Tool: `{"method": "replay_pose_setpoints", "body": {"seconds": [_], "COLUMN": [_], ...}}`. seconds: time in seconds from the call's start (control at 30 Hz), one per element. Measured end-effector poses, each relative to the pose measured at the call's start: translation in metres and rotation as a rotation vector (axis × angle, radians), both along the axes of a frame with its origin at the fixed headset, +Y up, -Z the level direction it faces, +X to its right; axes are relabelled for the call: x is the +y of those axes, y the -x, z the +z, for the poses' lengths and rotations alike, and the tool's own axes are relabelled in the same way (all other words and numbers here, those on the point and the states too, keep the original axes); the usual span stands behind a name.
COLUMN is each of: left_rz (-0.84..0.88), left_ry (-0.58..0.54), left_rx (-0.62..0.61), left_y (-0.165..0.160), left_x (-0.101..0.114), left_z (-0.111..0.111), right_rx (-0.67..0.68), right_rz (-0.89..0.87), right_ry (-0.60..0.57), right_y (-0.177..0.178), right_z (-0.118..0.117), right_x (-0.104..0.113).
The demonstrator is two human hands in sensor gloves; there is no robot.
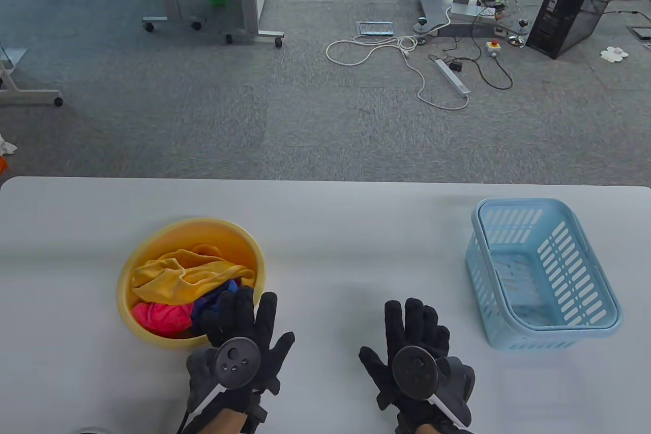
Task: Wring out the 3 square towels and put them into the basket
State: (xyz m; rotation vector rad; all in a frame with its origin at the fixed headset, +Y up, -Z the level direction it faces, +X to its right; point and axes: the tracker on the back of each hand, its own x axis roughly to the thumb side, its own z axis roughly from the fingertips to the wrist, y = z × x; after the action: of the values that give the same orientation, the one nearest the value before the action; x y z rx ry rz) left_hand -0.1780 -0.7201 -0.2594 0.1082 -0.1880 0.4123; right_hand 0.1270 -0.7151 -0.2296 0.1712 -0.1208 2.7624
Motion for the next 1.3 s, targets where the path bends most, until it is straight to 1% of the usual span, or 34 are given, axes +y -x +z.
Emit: {"method": "replay_pose_setpoints", "body": {"seconds": [0.07, 0.17, 0.23, 0.37, 0.5, 0.53, 0.63, 0.8, 1.03, 1.1, 1.17, 1.2, 1.3], "left_rz": [0.020, -0.020, -0.058, -0.125, -0.176, -0.195, -0.235, -0.219, -0.265, -0.374, -0.431, -0.419, -0.390], "left_ry": [0.008, 0.016, 0.002, 0.016, 0.004, 0.009, 0.073, 0.102, 0.139, 0.096, 0.118, 0.143, 0.166], "left_rx": [0.000, 0.023, 0.089, 0.142, 0.155, 0.138, 0.151, 0.194, 0.213, 0.196, 0.202, 0.201, 0.214], "left_y": [0.003, 0.010, 0.015, 0.030, 0.040, 0.043, 0.049, 0.056, 0.058, 0.058, 0.058, 0.058, 0.058], "left_x": [0.008, 0.021, 0.031, 0.052, 0.068, 0.070, 0.072, 0.072, 0.072, 0.070, 0.068, 0.066, 0.062], "left_z": [-0.005, -0.012, -0.013, -0.022, -0.028, -0.030, -0.036, -0.046, -0.061, -0.066, -0.070, -0.073, -0.079], "right_rx": [0.005, 0.010, 0.021, 0.028, 0.027, 0.026, 0.023, 0.024, 0.015, 0.022, 0.023, 0.026, 0.030], "right_rz": [-0.021, -0.030, -0.040, -0.050, -0.062, -0.065, -0.069, -0.104, -0.108, -0.125, -0.129, -0.126, -0.123], "right_ry": [0.002, -0.002, -0.006, -0.025, -0.029, -0.028, -0.022, -0.012, -0.001, -0.017, -0.022, -0.025, -0.026], "right_y": [0.001, 0.001, 0.003, 0.005, 0.004, 0.003, 0.002, -0.002, -0.005, -0.005, -0.004, -0.004, -0.003], "right_z": [-0.001, -0.001, 0.000, 0.001, 0.001, 0.001, 0.001, 0.000, -0.002, -0.002, -0.002, -0.002, -0.002], "right_x": [0.002, 0.004, 0.005, 0.009, 0.009, 0.009, 0.008, 0.008, 0.005, 0.004, 0.004, 0.004, 0.003]}}
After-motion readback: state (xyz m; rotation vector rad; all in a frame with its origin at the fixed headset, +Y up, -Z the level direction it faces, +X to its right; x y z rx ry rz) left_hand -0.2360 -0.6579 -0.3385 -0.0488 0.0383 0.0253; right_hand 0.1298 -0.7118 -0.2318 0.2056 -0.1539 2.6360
